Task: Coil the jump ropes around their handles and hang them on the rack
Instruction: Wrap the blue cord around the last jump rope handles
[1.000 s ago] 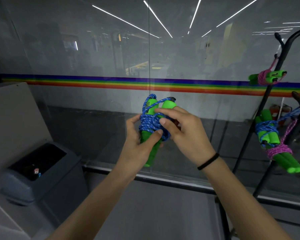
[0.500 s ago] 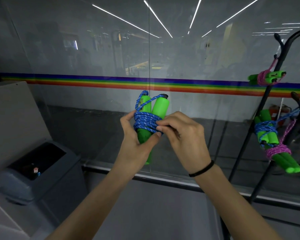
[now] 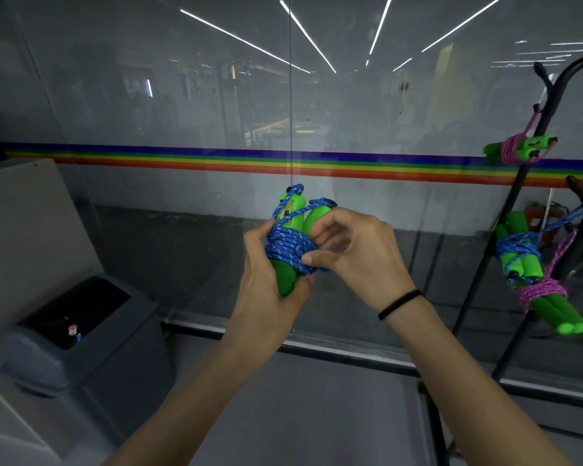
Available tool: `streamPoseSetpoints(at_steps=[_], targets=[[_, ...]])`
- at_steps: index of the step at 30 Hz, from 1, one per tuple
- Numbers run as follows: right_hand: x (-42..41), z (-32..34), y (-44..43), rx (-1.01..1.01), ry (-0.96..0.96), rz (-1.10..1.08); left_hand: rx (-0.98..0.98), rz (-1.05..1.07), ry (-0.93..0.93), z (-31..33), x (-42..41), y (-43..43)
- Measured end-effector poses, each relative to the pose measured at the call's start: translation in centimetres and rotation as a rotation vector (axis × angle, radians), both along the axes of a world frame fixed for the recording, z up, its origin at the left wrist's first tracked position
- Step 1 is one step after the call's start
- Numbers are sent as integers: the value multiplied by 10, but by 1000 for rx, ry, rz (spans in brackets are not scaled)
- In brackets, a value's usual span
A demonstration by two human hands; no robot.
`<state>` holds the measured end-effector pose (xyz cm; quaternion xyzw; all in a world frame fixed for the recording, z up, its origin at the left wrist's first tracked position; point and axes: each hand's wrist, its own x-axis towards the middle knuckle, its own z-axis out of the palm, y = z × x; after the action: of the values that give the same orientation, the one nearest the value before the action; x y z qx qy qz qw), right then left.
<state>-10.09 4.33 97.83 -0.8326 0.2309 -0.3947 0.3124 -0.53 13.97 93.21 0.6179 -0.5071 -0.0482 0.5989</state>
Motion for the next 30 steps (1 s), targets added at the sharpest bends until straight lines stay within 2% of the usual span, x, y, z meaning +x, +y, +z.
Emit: streamPoseSetpoints(at_steps=[8, 17, 30], targets=[[6, -4, 8, -24, -28, -27, 27, 48, -60, -3, 2, 0], [8, -5, 7, -28, 70, 40, 49, 57, -82, -9, 9, 0], [10, -14, 1, -220, 158, -21, 95, 74, -89, -16, 14, 0]])
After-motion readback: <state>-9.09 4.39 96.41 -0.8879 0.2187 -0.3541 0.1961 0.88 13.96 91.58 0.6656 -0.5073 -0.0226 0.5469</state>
